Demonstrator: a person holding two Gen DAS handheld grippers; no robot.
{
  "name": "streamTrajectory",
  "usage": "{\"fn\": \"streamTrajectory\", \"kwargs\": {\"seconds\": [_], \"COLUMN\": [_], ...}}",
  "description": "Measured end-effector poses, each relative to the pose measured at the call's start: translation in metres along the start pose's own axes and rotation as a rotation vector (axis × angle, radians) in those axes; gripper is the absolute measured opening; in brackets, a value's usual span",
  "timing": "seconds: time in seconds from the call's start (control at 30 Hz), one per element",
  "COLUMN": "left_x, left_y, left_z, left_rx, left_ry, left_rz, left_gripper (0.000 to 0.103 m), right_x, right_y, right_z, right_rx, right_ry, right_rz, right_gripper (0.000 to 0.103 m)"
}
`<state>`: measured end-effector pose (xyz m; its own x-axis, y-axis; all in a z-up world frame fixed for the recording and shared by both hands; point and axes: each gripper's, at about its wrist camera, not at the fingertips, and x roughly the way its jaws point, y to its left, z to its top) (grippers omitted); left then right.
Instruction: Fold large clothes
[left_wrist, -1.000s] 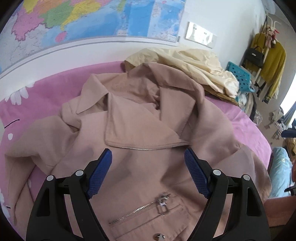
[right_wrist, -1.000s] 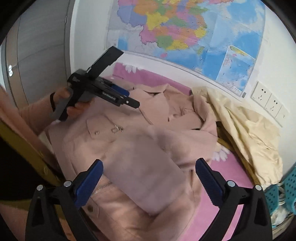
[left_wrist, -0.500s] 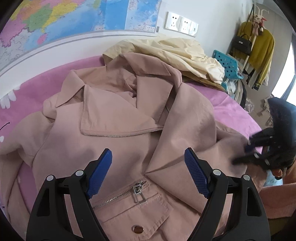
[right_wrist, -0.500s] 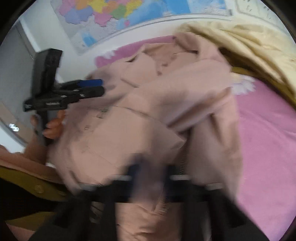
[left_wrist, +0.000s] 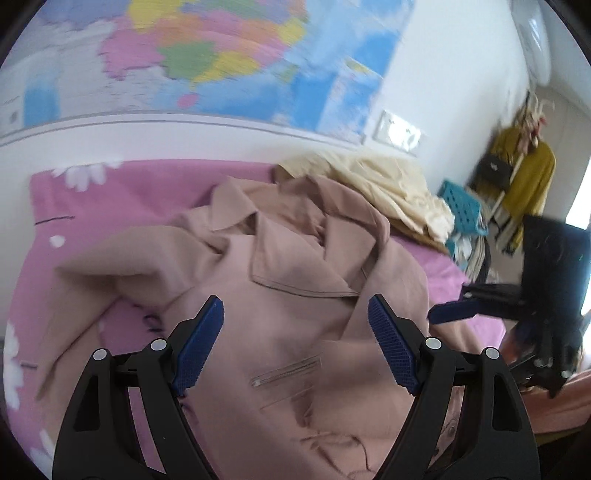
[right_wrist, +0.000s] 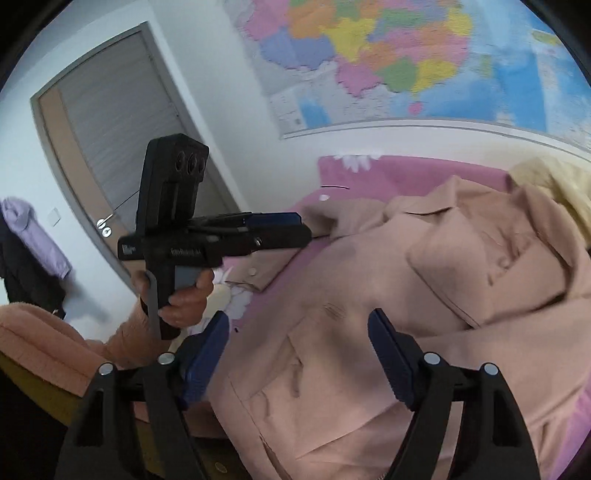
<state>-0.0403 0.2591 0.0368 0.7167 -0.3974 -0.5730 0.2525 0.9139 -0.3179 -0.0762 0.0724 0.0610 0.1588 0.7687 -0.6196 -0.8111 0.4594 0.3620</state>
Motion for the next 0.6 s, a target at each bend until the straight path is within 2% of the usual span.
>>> {"fn": "streamTrajectory", "kwargs": {"seconds": [0.03, 0.17, 0.27, 0.3, 0.33, 0.47, 0.53, 0.6], "left_x": [-0.004, -0.005, 0.005, 0.012, 0.016, 0.051, 0.067, 0.081], "left_y": [0.003, -0.001, -0.012, -0.019, -0.024, -0.04, -0.044, -0.044], "left_z": [-0.002, -0.016, -0.029, -0.034, -0.037, -0.051, -0.056, -0.06], "left_rx": [-0.008, -0.005, 0.013, 0.031, 0.043, 0.091, 0.104, 0.104], "left_ry": [0.0, 0.03, 0.066, 0.082, 0.093, 0.194, 0.245, 0.296], "left_rz": [-0.004, -0.033, -0.092, -0.105, -0.105, -0.104, -0.068, -0.046], "left_gripper": [0.08, 0.082, 0.085, 0.087, 0.089, 0.09, 0.09, 0.09], "right_x": [-0.001, -0.03, -0.061, -0.069, -0.075, -0.08, -0.078, -0.071], "right_y": [-0.002, -0.027, -0.057, -0.069, -0.082, -0.125, -0.144, -0.151], "right_z": [0.001, -0.006, -0.019, -0.025, -0.032, -0.055, -0.066, -0.076], "right_rx": [0.002, 0.071, 0.146, 0.165, 0.194, 0.286, 0.331, 0.343], "right_ry": [-0.005, -0.091, -0.145, -0.143, -0.128, -0.059, -0.027, 0.006], "right_rz": [0.005, -0.073, -0.265, -0.366, -0.453, -0.642, -0.649, -0.613], "right_gripper": [0.076, 0.076, 0.076, 0.076, 0.076, 0.076, 0.077, 0.082]}}
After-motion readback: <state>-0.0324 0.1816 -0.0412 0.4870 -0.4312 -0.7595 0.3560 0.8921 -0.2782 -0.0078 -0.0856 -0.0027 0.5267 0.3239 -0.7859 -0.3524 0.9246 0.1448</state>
